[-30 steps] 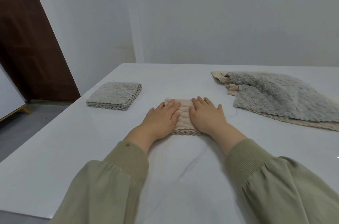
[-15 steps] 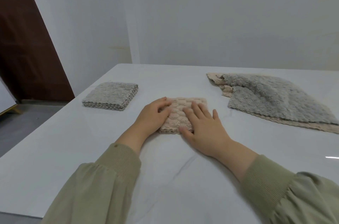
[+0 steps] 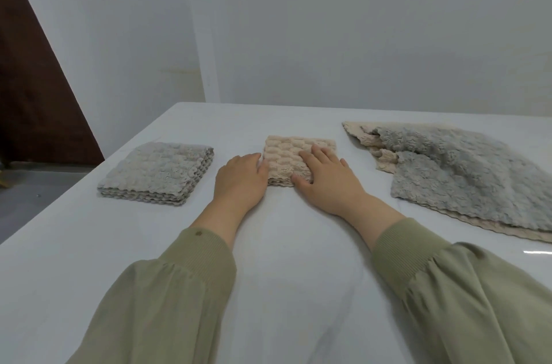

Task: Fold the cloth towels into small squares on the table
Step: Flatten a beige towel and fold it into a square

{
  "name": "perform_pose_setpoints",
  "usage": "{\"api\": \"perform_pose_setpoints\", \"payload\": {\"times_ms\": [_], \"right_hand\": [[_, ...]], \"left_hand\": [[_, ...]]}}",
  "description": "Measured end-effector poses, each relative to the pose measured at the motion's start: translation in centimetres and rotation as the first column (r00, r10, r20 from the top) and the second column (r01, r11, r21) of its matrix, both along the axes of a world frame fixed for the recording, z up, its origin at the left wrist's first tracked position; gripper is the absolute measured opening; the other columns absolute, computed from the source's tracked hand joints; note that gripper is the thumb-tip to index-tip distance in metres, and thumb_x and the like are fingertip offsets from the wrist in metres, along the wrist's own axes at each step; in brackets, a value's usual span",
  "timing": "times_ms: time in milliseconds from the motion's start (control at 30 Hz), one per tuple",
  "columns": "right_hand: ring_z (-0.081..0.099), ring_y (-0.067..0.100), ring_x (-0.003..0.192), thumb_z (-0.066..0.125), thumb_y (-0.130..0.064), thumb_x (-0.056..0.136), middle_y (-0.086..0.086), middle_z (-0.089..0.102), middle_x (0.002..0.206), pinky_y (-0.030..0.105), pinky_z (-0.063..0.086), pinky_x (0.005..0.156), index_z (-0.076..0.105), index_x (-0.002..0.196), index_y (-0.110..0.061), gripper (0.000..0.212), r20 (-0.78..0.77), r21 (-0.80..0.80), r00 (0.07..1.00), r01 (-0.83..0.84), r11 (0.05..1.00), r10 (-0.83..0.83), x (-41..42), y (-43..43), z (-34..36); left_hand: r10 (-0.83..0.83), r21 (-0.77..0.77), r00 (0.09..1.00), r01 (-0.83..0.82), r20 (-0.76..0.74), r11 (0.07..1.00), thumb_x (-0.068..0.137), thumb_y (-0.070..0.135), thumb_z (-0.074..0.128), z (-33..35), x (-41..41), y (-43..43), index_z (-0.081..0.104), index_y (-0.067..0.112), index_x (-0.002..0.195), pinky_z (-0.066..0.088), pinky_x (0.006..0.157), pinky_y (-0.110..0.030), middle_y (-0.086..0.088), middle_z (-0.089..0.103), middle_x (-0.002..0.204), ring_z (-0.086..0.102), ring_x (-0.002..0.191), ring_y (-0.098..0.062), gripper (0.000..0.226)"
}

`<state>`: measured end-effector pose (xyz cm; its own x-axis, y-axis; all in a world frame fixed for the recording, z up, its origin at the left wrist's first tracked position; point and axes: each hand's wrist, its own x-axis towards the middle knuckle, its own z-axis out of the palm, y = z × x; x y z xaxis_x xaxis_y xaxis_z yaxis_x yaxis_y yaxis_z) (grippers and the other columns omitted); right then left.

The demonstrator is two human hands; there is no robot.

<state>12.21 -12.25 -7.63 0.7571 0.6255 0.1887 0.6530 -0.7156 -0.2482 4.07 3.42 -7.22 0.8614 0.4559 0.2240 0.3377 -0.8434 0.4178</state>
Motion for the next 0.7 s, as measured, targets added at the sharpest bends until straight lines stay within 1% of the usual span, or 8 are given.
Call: {"api": "perform_pose_setpoints", "payload": {"times_ms": [33,67,133,200,300,400,567,700], "right_hand": [[0.006,0.018,0.146,0.036,-0.055,0.092,0.001,0.013,0.159,0.046,0.010,0.117,0.022,0.149,-0.026,0.065,0.007,-0.001,1.000,0.008,1.000,-0.008,1.1,0.5,0.0],[0.007,0.019,0.146,0.036,-0.055,0.092,0.001,0.014,0.159,0.046,0.011,0.117,0.022,0.148,-0.026,0.065,0.014,-0.004,1.000,0.015,1.000,-0.015,2.1,0.9,0.0],[0.008,0.019,0.146,0.036,-0.055,0.092,0.001,0.014,0.159,0.046,0.011,0.117,0.023,0.148,-0.026,0.065,0.020,-0.012,1.000,0.021,1.000,-0.020,4.2,1.8,0.0],[0.008,0.019,0.146,0.035,-0.055,0.093,0.001,0.014,0.159,0.046,0.012,0.117,0.023,0.148,-0.025,0.064,0.022,-0.017,0.999,0.027,1.000,-0.026,6.3,2.7,0.0],[0.008,0.019,0.146,0.034,-0.054,0.094,0.001,0.015,0.159,0.048,0.012,0.117,0.024,0.149,-0.024,0.063,0.021,-0.026,0.999,0.039,0.999,-0.038,9.4,4.0,0.0],[0.007,0.019,0.146,0.034,-0.052,0.094,0.002,0.014,0.159,0.048,0.011,0.117,0.024,0.149,-0.024,0.062,0.019,-0.041,0.999,0.039,0.998,-0.038,11.9,5.1,0.1],[0.008,0.019,0.146,0.035,-0.051,0.094,0.001,0.015,0.159,0.049,0.010,0.117,0.025,0.148,-0.025,0.061,0.019,-0.042,0.999,0.026,0.999,-0.026,14.9,6.3,0.3],[0.008,0.019,0.146,0.036,-0.051,0.094,0.002,0.015,0.159,0.050,0.007,0.117,0.027,0.148,-0.025,0.060,0.030,-0.041,0.999,0.022,0.999,-0.020,15.3,6.4,0.3]], "left_hand": [[-0.008,0.032,1.000,0.009,-0.012,0.999,0.100,0.033,0.026,-0.2,0.9,0.4,0.056,0.016,0.103,0.037,0.085,-0.037,-0.004,0.061,0.113,0.049,0.107,-0.023,0.035],[-0.017,0.060,0.999,0.018,-0.030,0.998,0.100,0.035,0.024,-0.3,1.7,0.9,0.055,0.017,0.101,0.037,0.086,-0.038,-0.002,0.060,0.113,0.048,0.107,-0.023,0.035],[-0.032,0.108,0.994,0.043,-0.101,0.993,0.100,0.039,0.021,-0.7,3.3,1.7,0.053,0.020,0.114,0.034,0.098,-0.041,-0.001,0.054,0.124,0.042,0.120,-0.022,0.040],[-0.044,0.135,0.984,0.067,-0.171,0.989,0.099,0.044,0.018,-0.9,4.7,2.3,0.044,0.022,0.132,0.024,0.110,-0.047,0.000,0.041,0.141,0.028,0.136,-0.022,0.047],[-0.042,0.155,0.971,0.080,-0.236,0.985,0.098,0.050,0.017,-0.9,6.3,2.8,0.027,0.024,0.145,0.012,0.115,-0.049,0.000,0.020,0.156,0.010,0.145,-0.022,0.055],[-0.037,0.155,0.958,0.084,-0.283,0.984,0.097,0.052,0.019,-0.9,7.2,3.1,0.014,0.025,0.150,0.005,0.117,-0.048,0.001,0.006,0.159,0.001,0.146,-0.021,0.060],[-0.032,0.149,0.955,0.079,-0.294,0.986,0.097,0.050,0.019,-0.7,7.4,3.0,0.011,0.024,0.151,0.002,0.117,-0.047,0.001,0.002,0.160,-0.003,0.146,-0.020,0.060],[-0.032,0.147,0.955,0.079,-0.296,0.986,0.098,0.050,0.019,-0.6,7.3,2.9,0.011,0.024,0.151,0.001,0.117,-0.048,0.001,0.002,0.160,-0.003,0.146,-0.020,0.060]]}}
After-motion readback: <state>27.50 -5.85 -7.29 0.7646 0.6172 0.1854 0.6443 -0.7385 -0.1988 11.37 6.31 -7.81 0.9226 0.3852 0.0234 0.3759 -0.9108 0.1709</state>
